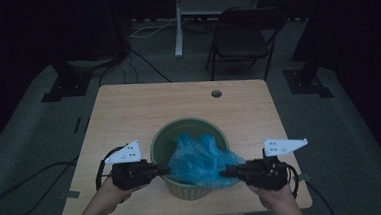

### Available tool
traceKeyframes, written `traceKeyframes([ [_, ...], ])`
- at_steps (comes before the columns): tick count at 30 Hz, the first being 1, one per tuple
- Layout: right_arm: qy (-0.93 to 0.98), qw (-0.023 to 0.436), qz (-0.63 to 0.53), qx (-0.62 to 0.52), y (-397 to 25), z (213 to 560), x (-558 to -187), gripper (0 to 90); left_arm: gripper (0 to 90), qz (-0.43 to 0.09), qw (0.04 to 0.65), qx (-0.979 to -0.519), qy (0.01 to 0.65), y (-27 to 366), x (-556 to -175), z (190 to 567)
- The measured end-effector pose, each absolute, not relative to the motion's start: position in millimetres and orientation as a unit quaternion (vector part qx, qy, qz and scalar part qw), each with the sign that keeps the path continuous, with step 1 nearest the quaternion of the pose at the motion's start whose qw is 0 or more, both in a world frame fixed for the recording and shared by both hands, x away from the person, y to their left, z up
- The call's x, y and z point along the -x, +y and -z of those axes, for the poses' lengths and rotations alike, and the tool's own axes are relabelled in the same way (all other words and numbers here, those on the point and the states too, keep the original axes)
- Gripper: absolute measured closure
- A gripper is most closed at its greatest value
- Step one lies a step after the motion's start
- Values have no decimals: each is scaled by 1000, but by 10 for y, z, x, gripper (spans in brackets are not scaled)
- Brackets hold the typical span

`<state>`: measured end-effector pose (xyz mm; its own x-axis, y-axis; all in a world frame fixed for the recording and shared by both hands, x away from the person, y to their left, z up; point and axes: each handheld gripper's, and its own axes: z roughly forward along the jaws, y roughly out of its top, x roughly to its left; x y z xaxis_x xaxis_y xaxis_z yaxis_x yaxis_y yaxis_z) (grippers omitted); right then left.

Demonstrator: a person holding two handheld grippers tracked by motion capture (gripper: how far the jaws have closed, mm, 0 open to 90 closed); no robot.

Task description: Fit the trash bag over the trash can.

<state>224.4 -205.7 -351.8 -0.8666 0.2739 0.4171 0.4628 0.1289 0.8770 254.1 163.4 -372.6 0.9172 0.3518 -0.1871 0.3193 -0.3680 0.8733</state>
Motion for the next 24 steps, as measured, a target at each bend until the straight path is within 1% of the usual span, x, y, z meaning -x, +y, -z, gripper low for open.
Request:
traceKeyframes([
  [1,-747,99,605,258,-2057,3694,-2178,900,900,-16,524,-827,203,1638,-2538,3726],
  [2,-747,99,605,258,-2057,3694,-2178,900,900,-19,523,-827,205,1640,-2535,3727],
  [5,-750,126,585,282,-2026,3989,-2117,900,900,-20,524,-826,205,1646,-2519,3728],
  [6,-750,126,585,282,-2026,3989,-2117,900,900,-20,524,-826,205,1646,-2519,3728],
  [7,-753,135,568,305,-2000,4215,-2108,900,900,-22,523,-827,203,1646,-2510,3727],
  [8,-755,130,563,311,-1996,4259,-2114,900,900,-24,523,-827,203,1643,-2506,3728],
  [9,-757,110,554,327,-1993,4311,-2122,900,900,-24,522,-828,202,1640,-2504,3730],
  [10,-759,102,547,337,-1989,4367,-2140,900,900,-24,522,-829,201,1639,-2503,3730],
  [12,-760,101,544,341,-1983,4411,-2157,900,900,-24,522,-829,201,1639,-2503,3730],
  [13,-760,97,529,364,-1959,4553,-2203,900,900,-25,521,-830,197,1634,-2499,3738],
  [14,-760,98,527,367,-1946,4618,-2227,900,900,-22,520,-831,196,1631,-2502,3742],
  [18,-757,98,516,389,-1925,4790,-2323,900,900,-24,516,-834,193,1606,-2502,3759],
  [19,-752,110,514,398,-1913,4866,-2413,900,900,-21,515,-835,192,1583,-2519,3764],
  [20,-752,110,514,398,-1913,4866,-2413,900,900,-21,515,-835,192,1583,-2519,3764],
  [21,-753,100,509,405,-1918,4886,-2461,900,900,-21,518,-834,187,1579,-2509,3751],
  [24,-749,100,510,411,-1969,4881,-2463,896,900,-21,519,-834,187,1579,-2504,3746],
])
